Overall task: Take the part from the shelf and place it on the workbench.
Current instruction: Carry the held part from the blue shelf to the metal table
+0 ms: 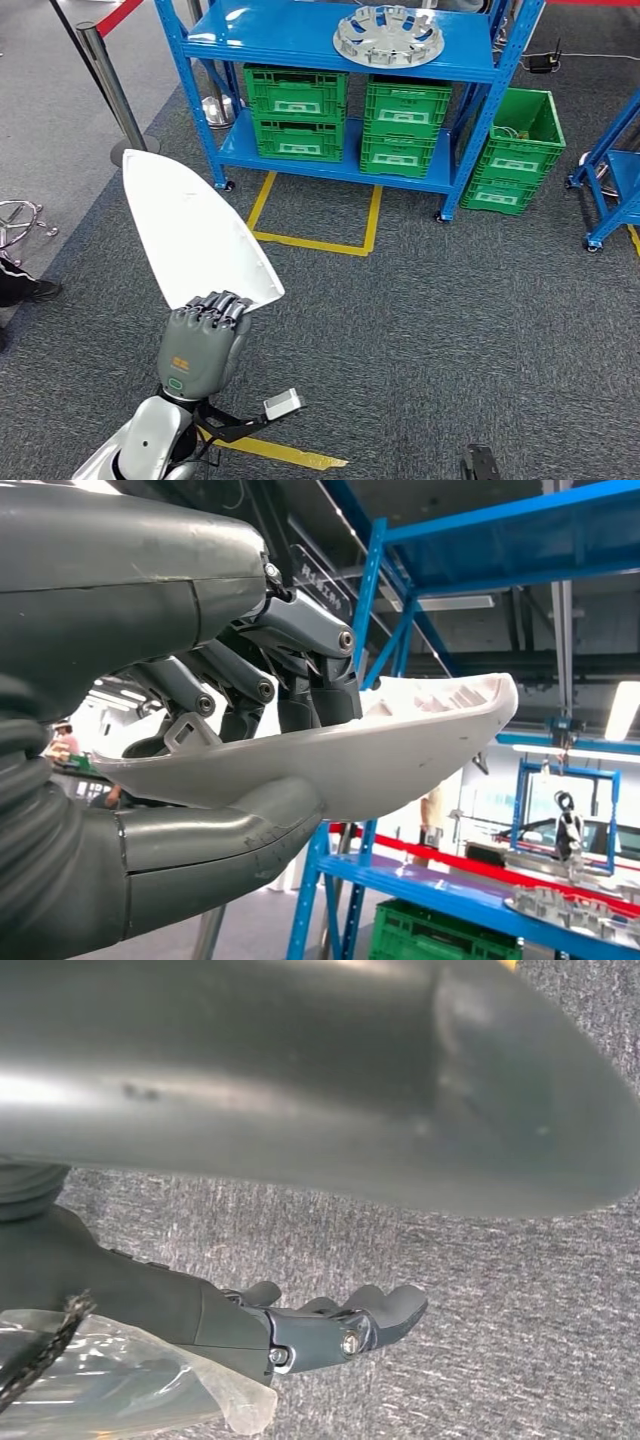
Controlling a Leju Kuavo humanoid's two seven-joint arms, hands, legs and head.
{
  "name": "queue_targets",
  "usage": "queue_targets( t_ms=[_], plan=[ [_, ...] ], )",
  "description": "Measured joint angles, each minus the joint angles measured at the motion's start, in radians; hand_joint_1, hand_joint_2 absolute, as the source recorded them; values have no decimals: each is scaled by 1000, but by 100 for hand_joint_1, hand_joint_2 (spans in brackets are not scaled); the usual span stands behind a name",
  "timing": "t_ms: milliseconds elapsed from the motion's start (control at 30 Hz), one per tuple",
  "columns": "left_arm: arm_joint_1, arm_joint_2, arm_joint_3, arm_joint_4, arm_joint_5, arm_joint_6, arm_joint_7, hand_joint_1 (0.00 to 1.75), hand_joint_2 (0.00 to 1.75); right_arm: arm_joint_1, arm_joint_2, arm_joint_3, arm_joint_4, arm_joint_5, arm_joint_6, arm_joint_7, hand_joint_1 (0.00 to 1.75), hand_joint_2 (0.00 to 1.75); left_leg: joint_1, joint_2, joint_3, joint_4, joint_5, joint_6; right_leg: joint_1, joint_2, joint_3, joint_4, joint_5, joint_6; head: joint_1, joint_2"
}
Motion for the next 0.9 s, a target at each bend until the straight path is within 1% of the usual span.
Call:
queue_targets(
  t_ms=[167,233,267,300,333,367,400,433,467,500,533,567,600,633,667,700,733,767,800,833,867,900],
  plan=[
    [0,5,0,-2,0,-5,4,175,175,0,4,0,-1,4,-11,0,0,0,-4,-1,-5,6,-2,6,-4,-1,-2,0,3,6,0,0],
    [0,7,0,-6,0,-5,5,175,175,-1,5,0,-2,5,-14,0,0,0,-3,-2,-5,1,1,13,-4,-3,-1,-3,4,11,0,0],
    [0,8,0,-7,0,-5,5,175,175,-1,5,0,-3,6,-15,0,0,0,-1,-3,-3,-6,5,17,-4,-3,-3,0,-2,14,0,0],
    [0,9,0,-9,0,-5,6,175,175,-1,5,0,-4,8,-17,0,0,0,2,-4,-2,-14,10,22,-4,-2,-11,15,-16,17,1,0],
    [0,9,0,-11,0,-5,7,175,175,-1,5,0,-4,9,-18,0,0,0,6,-6,-1,-20,16,26,-4,-1,-27,51,-43,20,2,0],
    [0,9,0,-12,0,-6,8,175,175,-1,5,0,-5,10,-19,0,0,0,7,-9,-3,-23,19,28,-5,0,-54,109,-79,22,3,0],
    [1,10,0,-12,0,-6,9,175,175,-1,5,0,-5,10,-20,0,0,0,8,-13,-7,-23,21,28,-7,0,-84,180,-116,25,3,0],
    [2,10,-1,-12,0,-7,10,175,175,0,5,0,-5,10,-19,1,0,0,8,-19,-11,-22,22,27,-9,0,-112,243,-142,28,3,0],
    [4,11,-1,-12,0,-8,10,175,175,1,5,1,-5,10,-19,1,0,0,9,-26,-14,-22,24,24,-11,0,-125,278,-151,31,2,0],
    [5,12,-2,-12,0,-8,10,175,175,2,5,0,-5,10,-20,1,0,0,10,-34,-16,-21,26,21,-13,1,-119,273,-139,33,2,0],
    [6,12,-2,-12,0,-9,10,175,175,2,5,0,-5,10,-20,1,0,0,13,-43,-17,-19,28,17,-16,4,-91,225,-109,35,3,0],
    [6,12,-3,-12,0,-9,11,175,175,2,5,0,-6,10,-20,1,0,0,15,-53,-19,-16,29,12,-20,19,-51,151,-76,38,3,0],
    [6,12,-3,-13,0,-9,11,175,175,1,6,0,-6,10,-20,1,0,0,16,-63,-23,-10,29,5,-24,45,-13,81,-54,41,4,0],
    [6,12,-4,-13,0,-9,12,175,175,1,7,0,-6,10,-20,1,0,0,16,-72,-27,-5,30,-2,-27,64,14,30,-41,39,3,0],
    [5,12,-4,-13,0,-10,13,175,175,1,8,0,-6,11,-20,2,0,0,15,-81,-33,-1,33,-9,-29,79,28,6,-39,36,2,0],
    [5,12,-5,-13,0,-10,14,175,175,2,9,0,-6,12,-20,2,0,0,15,-91,-37,1,37,-16,-27,79,30,6,-43,29,0,0],
    [6,13,-7,-14,0,-10,14,175,175,3,10,0,-6,13,-21,3,0,0,16,-101,-41,1,42,-23,-26,66,30,9,-40,21,-2,0],
    [7,14,-8,-14,0,-10,14,175,175,4,11,0,-7,14,-21,3,0,0,17,-104,-44,2,43,-28,-25,54,31,10,-36,14,-3,0],
    [8,15,-10,-14,0,-11,14,175,175,3,13,0,-7,14,-23,3,0,0,17,-94,-51,14,33,-32,-25,42,30,11,-33,6,-6,0],
    [8,16,-12,-15,0,-11,15,175,175,2,14,0,-8,15,-24,3,0,0,17,-73,-65,46,11,-35,-25,28,28,10,-30,-2,-9,0],
    [7,16,-13,-15,0,-11,15,175,175,2,14,-1,-9,15,-25,3,0,0,16,-46,-88,99,-22,-38,-23,14,26,10,-28,-7,-13,0],
    [7,16,-14,-15,0,-12,15,175,175,3,14,-1,-10,15,-26,3,0,0,16,-23,-116,170,-61,-41,-19,0,23,10,-27,-11,-17,0]
  ],
)
